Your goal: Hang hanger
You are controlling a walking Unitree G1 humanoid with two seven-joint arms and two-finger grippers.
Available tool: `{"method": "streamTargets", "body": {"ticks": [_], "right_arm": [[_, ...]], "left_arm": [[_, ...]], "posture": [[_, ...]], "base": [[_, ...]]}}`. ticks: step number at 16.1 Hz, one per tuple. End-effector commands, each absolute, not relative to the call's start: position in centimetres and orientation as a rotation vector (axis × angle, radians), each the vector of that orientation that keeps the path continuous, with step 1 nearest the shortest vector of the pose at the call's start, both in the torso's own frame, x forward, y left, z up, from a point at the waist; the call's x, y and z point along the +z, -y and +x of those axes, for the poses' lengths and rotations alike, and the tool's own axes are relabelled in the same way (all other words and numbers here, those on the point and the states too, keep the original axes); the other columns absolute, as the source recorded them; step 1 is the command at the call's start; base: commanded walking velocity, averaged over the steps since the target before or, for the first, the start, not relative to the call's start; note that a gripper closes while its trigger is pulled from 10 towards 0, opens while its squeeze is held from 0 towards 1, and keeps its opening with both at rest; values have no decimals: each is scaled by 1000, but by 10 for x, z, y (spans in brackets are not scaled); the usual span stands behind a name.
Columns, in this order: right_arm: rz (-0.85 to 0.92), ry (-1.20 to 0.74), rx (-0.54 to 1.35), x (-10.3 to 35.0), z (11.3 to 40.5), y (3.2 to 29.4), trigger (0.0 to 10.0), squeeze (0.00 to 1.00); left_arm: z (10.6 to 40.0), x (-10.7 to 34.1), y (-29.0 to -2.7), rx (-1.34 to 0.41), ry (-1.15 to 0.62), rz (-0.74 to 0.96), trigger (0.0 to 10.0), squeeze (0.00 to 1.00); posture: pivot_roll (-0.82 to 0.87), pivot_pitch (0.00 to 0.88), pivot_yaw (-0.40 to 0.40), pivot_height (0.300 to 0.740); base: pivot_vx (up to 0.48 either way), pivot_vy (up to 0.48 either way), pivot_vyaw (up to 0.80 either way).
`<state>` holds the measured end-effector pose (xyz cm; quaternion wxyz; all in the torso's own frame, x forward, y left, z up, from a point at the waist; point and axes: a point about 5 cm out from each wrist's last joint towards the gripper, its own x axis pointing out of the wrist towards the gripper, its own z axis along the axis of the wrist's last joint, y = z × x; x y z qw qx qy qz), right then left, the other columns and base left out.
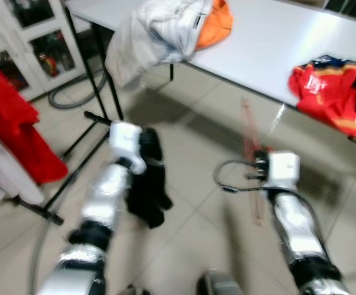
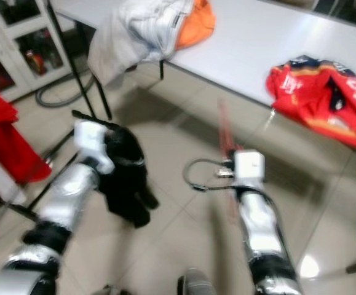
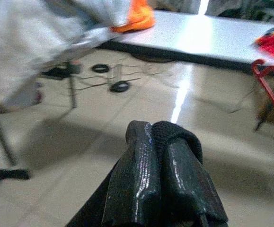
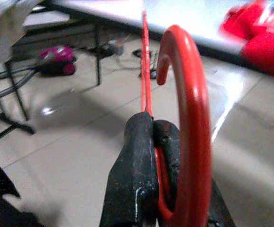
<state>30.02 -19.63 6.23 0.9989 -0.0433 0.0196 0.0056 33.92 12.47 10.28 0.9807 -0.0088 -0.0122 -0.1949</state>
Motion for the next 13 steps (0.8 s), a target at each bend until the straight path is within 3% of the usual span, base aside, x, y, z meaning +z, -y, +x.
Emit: {"method": "streamTargets", "body": {"ticks": [1,3,6,10,13], "right_arm": [[-87,7,35,71,304,188,0,0],[-95,82,47,87,306,186,0,0],[-106,273,36,137,307,190,0,0],[-109,258,-54,129,286,205,0,0],[-97,228,-100,123,275,203,0,0]], "left_arm": [[343,114,-139,-348,75,5,10000,0],[345,126,-141,-337,130,30,10000,0],[357,198,-140,-377,358,81,10000,0],[363,266,-138,-485,507,134,10000,0],[376,327,-146,-506,611,199,10000,0]], "posture": [[-176,90,3,740],[-174,81,3,740],[-172,76,2,740],[-187,82,15,740],[-209,87,34,740]], "base": [[458,0,0],[454,0,0],[450,0,0],[450,0,0],[450,0,-788]]}}
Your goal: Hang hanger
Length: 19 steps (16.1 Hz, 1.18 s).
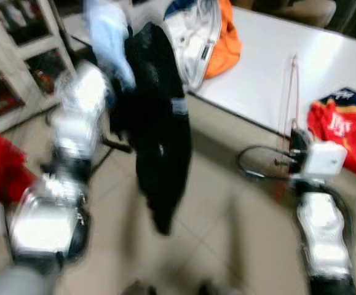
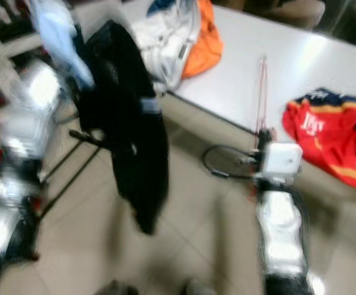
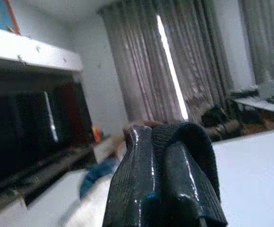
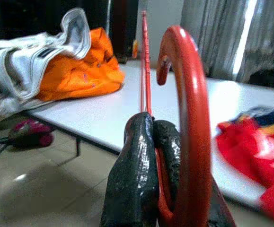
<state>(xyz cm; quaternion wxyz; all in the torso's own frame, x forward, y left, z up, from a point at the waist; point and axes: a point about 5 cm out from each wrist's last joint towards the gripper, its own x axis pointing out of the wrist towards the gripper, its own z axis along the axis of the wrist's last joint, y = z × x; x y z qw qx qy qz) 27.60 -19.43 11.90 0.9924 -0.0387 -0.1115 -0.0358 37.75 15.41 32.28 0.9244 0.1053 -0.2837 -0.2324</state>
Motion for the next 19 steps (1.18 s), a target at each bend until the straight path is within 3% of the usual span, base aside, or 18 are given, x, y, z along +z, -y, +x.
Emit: {"method": "streamTargets", "body": {"ticks": [1,3,6,10,15,19], "right_arm": [[-93,221,-92,122,275,198,0,0],[-88,216,-80,122,278,192,0,0],[-87,208,-72,123,279,188,0,0],[-103,182,-15,119,278,183,0,0],[-101,198,12,118,273,171,0,0],[-95,199,7,114,261,168,0,0]], "left_arm": [[383,343,-143,-520,622,240,10000,0],[396,352,-129,-555,572,294,10000,0],[407,350,-117,-565,498,247,10000,0],[405,395,-90,-537,566,286,10000,0],[392,462,-91,-356,642,385,10000,0],[386,490,-130,-7,657,440,10000,0]], "posture": [[-215,86,41,740],[-227,80,52,740],[-242,75,48,740],[-252,68,31,740],[-290,60,74,740],[-344,76,115,740]], "base": [[450,0,-781],[450,0,-781],[451,0,-781],[450,0,-781],[444,0,-796],[412,139,0]]}}
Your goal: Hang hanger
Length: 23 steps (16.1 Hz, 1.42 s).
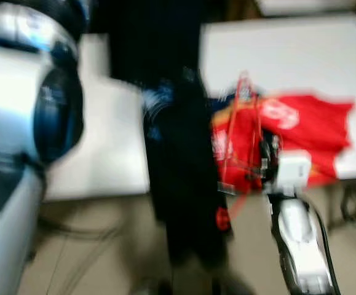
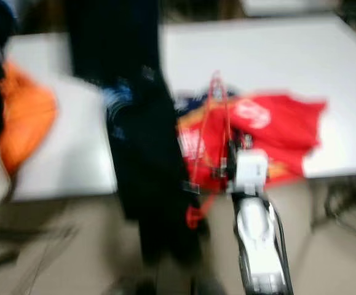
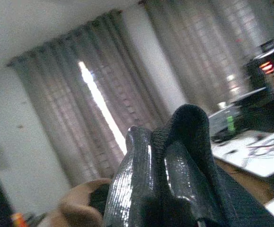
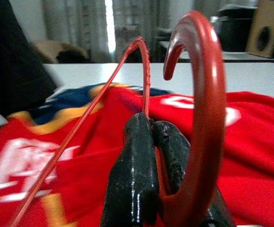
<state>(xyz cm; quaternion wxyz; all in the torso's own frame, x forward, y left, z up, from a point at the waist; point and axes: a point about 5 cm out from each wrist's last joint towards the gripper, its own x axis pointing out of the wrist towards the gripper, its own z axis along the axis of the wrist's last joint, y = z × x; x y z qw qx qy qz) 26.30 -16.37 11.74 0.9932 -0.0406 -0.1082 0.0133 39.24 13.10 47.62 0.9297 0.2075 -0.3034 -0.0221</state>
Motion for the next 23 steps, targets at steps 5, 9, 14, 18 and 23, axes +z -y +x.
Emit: {"method": "streamTargets", "body": {"ticks": [5,9,14,18,23], "right_arm": [[-106,173,15,110,250,172,0,0],[-111,156,20,109,243,175,0,0],[-114,190,22,117,240,174,0,0],[-261,452,62,178,241,167,0,0],[-223,420,57,173,245,165,0,0]], "left_arm": [[401,452,-177,248,528,514,10000,0],[415,390,-212,341,324,542,10000,0],[427,319,-200,210,121,517,10000,0],[428,275,-185,120,18,459,10000,0],[427,246,-170,-24,-91,388,10000,686]], "posture": [[-375,94,112,740],[-395,107,108,740],[-396,116,86,740],[-403,121,67,740],[-394,123,69,740]], "base": [[181,401,0],[0,453,0],[0,91,0],[0,0,0],[0,0,0]]}}
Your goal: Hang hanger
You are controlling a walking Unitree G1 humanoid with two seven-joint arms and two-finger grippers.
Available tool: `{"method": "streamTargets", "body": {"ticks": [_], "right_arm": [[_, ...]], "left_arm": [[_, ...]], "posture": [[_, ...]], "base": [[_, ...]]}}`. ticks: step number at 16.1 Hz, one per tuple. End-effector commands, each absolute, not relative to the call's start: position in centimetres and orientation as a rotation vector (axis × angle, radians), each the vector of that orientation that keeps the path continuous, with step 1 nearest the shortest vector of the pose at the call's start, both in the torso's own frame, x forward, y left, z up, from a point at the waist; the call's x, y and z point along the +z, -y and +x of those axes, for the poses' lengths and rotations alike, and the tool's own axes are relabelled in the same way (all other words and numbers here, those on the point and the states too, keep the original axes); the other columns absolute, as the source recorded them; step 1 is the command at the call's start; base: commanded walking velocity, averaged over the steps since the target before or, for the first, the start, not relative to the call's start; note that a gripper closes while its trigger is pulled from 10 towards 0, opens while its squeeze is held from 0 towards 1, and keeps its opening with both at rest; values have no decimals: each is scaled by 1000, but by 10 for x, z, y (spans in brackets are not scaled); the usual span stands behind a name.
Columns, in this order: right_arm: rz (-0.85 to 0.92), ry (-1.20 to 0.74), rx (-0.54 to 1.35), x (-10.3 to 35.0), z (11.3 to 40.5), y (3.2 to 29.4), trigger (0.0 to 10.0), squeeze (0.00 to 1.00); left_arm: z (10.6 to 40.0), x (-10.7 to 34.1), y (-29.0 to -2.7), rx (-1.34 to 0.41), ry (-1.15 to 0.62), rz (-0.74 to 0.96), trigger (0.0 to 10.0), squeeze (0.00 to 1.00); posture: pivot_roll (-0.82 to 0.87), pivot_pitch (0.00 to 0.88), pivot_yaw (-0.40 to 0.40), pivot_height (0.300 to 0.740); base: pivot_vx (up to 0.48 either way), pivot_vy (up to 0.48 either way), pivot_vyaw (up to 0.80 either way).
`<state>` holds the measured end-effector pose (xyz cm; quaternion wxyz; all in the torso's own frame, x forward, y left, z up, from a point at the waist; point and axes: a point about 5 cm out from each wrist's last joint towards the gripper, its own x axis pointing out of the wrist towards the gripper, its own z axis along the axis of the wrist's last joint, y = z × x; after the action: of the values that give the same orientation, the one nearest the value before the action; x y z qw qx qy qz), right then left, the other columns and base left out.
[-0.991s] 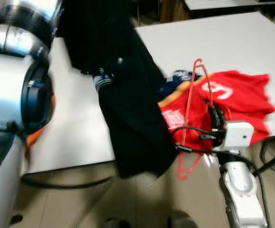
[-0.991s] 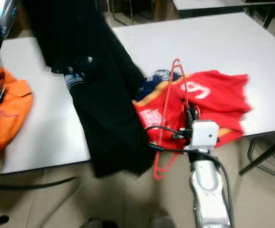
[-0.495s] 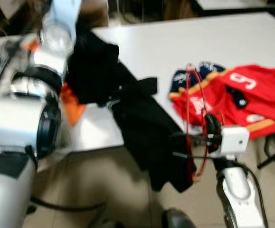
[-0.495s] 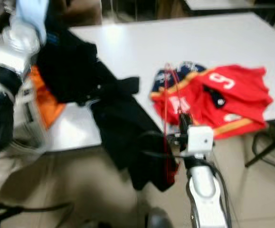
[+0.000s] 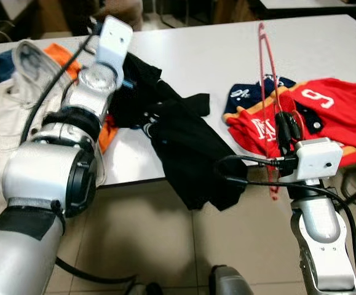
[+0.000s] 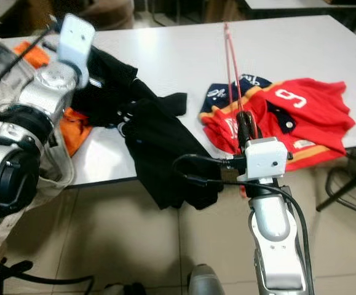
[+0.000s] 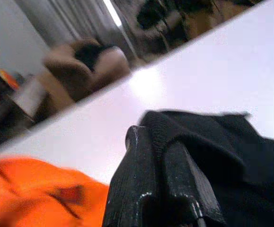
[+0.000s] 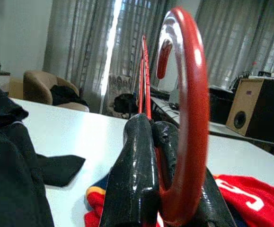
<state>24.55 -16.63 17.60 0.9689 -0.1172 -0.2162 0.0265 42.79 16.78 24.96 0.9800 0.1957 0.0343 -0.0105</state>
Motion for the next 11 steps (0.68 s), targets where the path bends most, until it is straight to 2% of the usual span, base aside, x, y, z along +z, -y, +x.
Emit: {"method": "streamTargets", "body": {"ticks": [1,2,3,4,8,11], "right_arm": [[-222,422,57,174,245,164,0,0],[-221,424,57,174,245,164,0,0],[-218,426,63,175,245,162,0,0],[-218,426,72,176,246,162,0,0],[-212,417,81,174,248,163,0,0],[-192,390,96,169,249,162,0,0]], "left_arm": [[426,238,-173,-12,-119,248,10000,1000],[426,235,-175,-3,-125,177,10000,1000],[424,227,-182,47,-141,5,10000,1000],[424,228,-183,55,-132,-40,10000,1000],[426,245,-174,-30,-27,128,10000,1000],[423,235,-181,-83,-45,185,10000,1000]], "posture": [[-389,124,70,740],[-386,125,69,740],[-381,126,60,740],[-381,126,60,740],[-369,131,40,740],[-334,133,21,740]], "base": [[0,0,0],[0,0,0],[0,0,0],[0,0,0],[0,0,0],[0,0,0]]}}
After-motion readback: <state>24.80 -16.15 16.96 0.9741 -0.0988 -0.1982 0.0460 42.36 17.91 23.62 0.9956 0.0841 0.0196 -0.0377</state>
